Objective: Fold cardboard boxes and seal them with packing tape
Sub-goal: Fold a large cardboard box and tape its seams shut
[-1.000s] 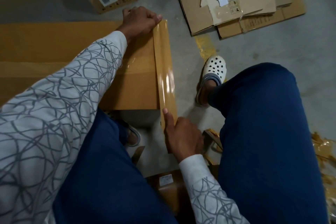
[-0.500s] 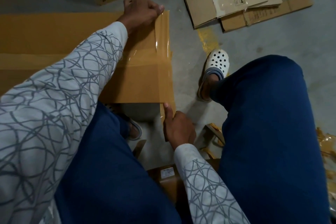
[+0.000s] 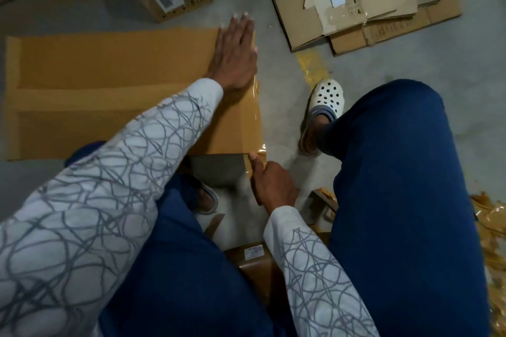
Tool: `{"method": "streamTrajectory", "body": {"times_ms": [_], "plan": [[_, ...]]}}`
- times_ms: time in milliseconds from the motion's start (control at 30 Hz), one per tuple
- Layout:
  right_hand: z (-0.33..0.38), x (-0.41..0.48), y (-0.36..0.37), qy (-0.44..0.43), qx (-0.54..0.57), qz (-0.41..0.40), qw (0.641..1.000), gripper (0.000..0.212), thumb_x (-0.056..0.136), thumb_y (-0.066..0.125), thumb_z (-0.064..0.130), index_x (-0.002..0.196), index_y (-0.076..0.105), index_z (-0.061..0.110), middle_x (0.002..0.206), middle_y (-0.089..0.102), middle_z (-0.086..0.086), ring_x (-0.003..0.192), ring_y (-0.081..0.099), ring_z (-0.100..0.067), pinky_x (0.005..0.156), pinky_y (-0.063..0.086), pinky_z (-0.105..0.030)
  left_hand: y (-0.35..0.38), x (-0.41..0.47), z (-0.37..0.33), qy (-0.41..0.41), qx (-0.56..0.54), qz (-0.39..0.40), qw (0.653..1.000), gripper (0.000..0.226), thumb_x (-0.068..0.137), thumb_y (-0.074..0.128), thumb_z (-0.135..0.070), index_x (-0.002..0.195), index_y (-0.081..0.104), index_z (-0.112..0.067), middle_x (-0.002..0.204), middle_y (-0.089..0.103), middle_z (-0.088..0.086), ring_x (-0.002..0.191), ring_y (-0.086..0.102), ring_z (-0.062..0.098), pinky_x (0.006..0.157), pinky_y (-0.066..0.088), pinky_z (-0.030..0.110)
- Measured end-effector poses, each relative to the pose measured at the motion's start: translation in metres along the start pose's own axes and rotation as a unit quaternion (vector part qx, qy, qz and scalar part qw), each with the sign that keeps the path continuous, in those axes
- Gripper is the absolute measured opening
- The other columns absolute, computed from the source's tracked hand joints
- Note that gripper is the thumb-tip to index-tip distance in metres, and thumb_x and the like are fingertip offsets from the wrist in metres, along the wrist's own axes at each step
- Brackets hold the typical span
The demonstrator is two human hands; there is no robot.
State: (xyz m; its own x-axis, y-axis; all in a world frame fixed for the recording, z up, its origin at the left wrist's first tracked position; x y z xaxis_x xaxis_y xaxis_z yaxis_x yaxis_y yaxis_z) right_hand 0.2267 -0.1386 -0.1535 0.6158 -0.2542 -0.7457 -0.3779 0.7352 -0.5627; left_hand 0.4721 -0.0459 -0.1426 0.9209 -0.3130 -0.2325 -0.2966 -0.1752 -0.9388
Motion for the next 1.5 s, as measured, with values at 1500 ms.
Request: {"method": "streamTrajectory", "body": {"times_ms": [1500], "plan": [[-0.027, -0.052, -0.017, -0.046, -0.017, -0.001, 0.999, 0.051, 0.1, 0.043, 0.051, 0.123, 0.064, 0.011, 0.131, 0.062, -0.014, 0.117, 0.061, -0.033, 0.091, 0.048, -0.035, 0.06, -0.233, -0.059, -0.118, 0.104, -0.01, 0.988, 0.102, 0.094, 0.048, -0.061, 0.161, -0.011, -0.011, 0.168, -0.018, 0.017, 0.155, -0.015, 0.034, 0.123, -0.01, 0.057]]}}
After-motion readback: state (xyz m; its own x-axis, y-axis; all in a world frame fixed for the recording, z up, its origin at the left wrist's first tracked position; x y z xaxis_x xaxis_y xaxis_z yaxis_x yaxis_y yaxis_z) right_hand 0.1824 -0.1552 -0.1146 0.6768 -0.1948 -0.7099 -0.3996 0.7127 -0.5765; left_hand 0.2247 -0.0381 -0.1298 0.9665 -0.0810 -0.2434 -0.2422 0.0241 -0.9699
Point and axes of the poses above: each hand's wrist, its own x-axis towards the middle knuckle, its own y-axis out of the palm, z = x × y, the point moved 4 cm from there along x, towards the middle knuckle
